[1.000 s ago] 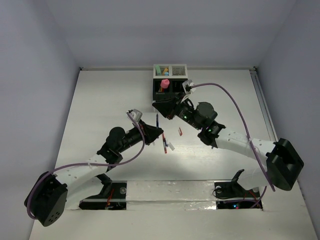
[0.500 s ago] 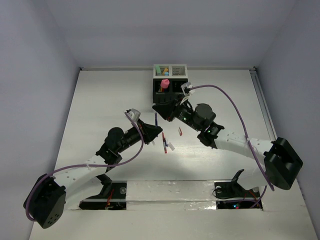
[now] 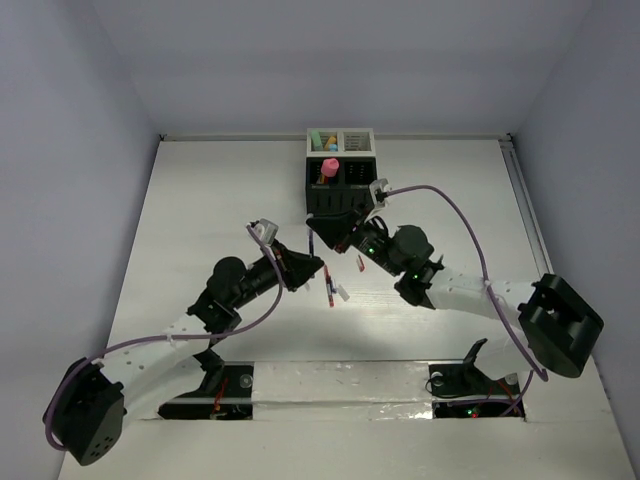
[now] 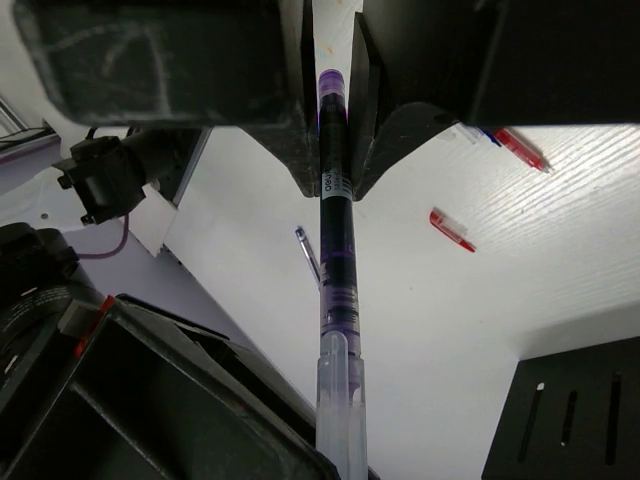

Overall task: Sort the stationery into containers
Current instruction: Close the pen cap on the pen.

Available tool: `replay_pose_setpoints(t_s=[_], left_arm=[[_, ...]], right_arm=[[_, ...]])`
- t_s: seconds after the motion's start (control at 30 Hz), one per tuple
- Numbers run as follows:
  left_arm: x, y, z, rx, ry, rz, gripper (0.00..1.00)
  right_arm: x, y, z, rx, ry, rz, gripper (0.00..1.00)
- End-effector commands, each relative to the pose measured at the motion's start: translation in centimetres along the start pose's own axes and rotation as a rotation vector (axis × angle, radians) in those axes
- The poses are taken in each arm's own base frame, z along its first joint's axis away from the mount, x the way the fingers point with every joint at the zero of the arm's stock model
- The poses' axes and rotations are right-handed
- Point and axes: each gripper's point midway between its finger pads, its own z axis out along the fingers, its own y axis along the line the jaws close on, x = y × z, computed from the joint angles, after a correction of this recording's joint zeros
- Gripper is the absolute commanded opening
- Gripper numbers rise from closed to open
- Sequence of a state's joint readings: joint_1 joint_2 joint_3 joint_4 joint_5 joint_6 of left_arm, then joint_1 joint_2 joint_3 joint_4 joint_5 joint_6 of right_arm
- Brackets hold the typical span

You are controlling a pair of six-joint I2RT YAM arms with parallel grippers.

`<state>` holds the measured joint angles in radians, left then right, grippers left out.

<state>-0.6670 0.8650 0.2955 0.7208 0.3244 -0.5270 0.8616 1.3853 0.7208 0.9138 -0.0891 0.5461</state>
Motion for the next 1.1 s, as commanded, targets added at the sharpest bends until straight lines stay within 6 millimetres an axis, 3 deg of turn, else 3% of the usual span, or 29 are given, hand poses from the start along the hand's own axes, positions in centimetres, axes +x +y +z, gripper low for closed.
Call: replay_pose_setpoints(t_s=[0.0,0.17,0.4,0.43,0.63,0.83,1.0,1.07], left_arm=[[-6.3,-3.4,-0.1,0.083,-0.191,0.016,0.0],[-7.8,-5.0,-0.6,0.128,-0.22,0.008,0.0],[-7.9,-5.4,-0.1,0.129,-0.178,0.006,0.0],[-8.9,-5.4,0.4,0.108,-0.18,0.015,0.0],[-11.1,-6.8,0.9,0.137,-0.209,0.033,0.0],[-12.1,-6.4,1.5,0.139,-0.213,0.021,0.0],[-12.9,-6.5,1.6,0.151,-0.227,0.01,0.0],[-13.1,-6.7,1.8,0.165,-0.226,0.007,0.0]], right_arm=[[1.5,1.3,-0.7,-0.049,-0.009,-0.017,0.0],[2.4,0.9,-1.4,-0.03,0.019,-0.04,0.0],[4.8,1.0,-2.4,-0.019,0.164,-0.031,0.0],[7.5,0.7,-3.7,-0.008,0.307,-0.012,0.0],[11.6,-0.5,-7.6,0.022,0.434,0.075,0.0],[13.7,-0.8,-10.9,0.047,0.499,0.132,0.0],[16.8,-0.2,-14.1,0.045,0.599,0.199,0.0],[17.8,0.2,-14.4,0.037,0.626,0.216,0.0]])
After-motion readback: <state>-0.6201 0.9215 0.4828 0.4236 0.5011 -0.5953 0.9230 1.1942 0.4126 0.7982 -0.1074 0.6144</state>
